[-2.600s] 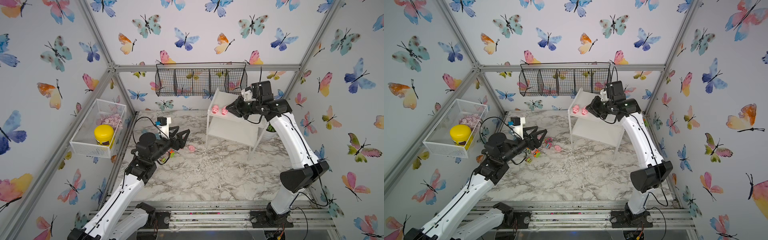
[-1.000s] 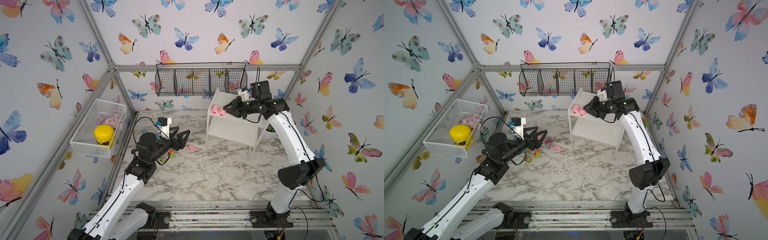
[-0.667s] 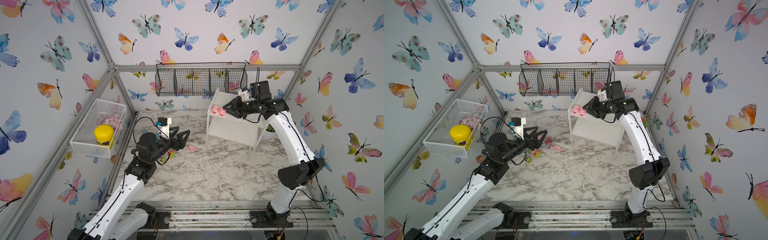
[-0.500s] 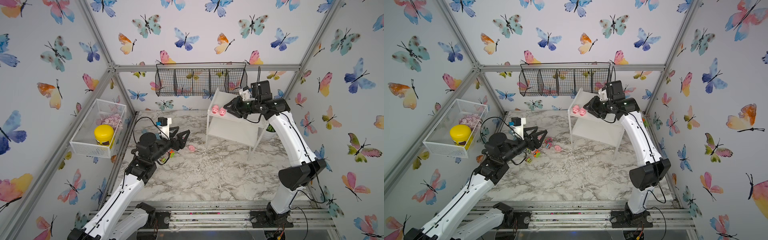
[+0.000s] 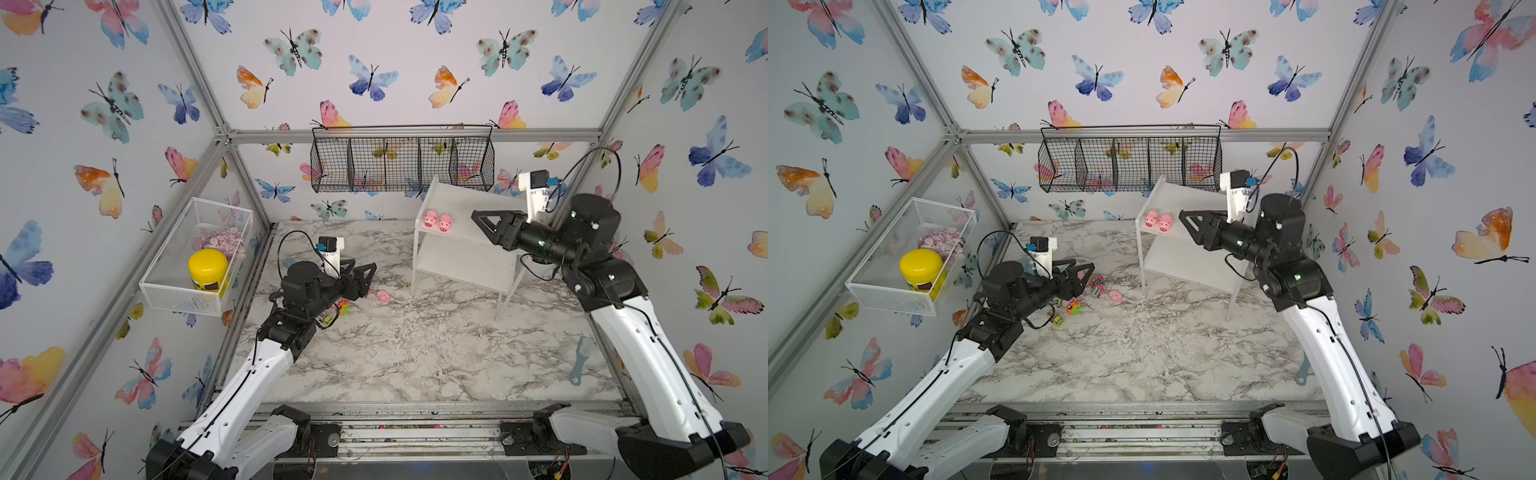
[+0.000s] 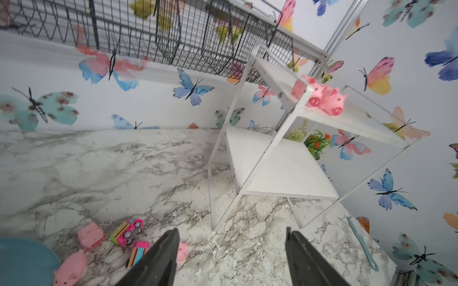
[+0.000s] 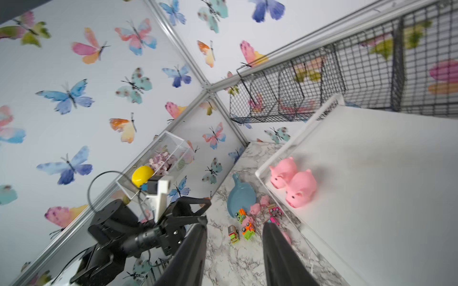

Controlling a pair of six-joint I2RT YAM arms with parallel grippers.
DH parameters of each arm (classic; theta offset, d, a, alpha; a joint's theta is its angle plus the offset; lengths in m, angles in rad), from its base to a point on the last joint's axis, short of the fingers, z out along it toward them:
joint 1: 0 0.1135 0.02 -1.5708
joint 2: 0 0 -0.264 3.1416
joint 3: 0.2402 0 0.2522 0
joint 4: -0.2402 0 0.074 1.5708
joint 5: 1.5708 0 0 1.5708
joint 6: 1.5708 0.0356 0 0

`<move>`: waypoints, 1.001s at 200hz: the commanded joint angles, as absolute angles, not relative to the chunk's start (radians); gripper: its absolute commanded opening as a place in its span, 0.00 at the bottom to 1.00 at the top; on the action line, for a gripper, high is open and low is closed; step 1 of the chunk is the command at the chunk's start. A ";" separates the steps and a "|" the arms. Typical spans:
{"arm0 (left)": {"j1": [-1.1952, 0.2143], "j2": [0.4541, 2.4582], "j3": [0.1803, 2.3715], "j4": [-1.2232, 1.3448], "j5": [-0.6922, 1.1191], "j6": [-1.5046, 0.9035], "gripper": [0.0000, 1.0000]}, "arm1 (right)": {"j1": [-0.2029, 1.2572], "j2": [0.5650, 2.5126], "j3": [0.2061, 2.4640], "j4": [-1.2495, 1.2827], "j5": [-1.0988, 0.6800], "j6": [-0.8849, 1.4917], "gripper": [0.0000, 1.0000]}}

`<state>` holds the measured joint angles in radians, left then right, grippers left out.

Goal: Organize plastic toys on shelves
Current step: Pick up the plastic toy at the center of the board.

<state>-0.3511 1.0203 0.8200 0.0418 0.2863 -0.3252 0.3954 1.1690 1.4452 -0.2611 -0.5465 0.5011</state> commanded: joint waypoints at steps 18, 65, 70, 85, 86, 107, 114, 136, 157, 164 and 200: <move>-0.319 1.119 0.785 -0.040 0.359 -0.401 0.71 | 0.634 1.098 1.236 -0.018 -0.484 0.245 0.43; -0.311 1.298 0.798 -0.097 0.387 -0.397 0.67 | 0.958 1.090 1.076 -0.042 -0.212 0.028 0.45; -0.311 1.325 0.809 -0.107 0.396 -0.393 0.67 | 0.962 1.092 1.065 -0.038 -0.212 0.036 0.45; -0.311 1.417 0.849 -0.124 0.432 -0.426 0.60 | 0.964 1.090 1.034 -0.014 -0.198 0.070 0.44; -0.311 1.424 0.852 -0.124 0.435 -0.429 0.59 | 0.964 1.089 1.032 -0.012 -0.196 0.072 0.44; -0.317 1.549 0.898 -0.105 0.469 -0.498 0.48 | 0.963 1.081 0.998 0.003 -0.163 0.079 0.44; -0.322 1.587 0.907 -0.093 0.462 -0.515 0.44 | 0.965 1.081 0.991 0.001 -0.150 0.078 0.44; -0.345 1.667 0.939 -0.067 0.408 -0.553 0.44 | 0.963 1.069 0.960 0.011 -0.115 0.088 0.44; -0.362 1.721 0.972 -0.054 0.357 -0.574 0.46 | 0.963 1.051 0.933 0.034 -0.094 0.105 0.45; -0.362 1.734 0.977 -0.040 0.353 -0.585 0.47 | 0.964 1.046 0.929 0.036 -0.092 0.108 0.45; -0.362 1.796 1.013 -0.002 0.359 -0.610 0.47 | 0.963 1.048 0.933 0.028 -0.094 0.109 0.46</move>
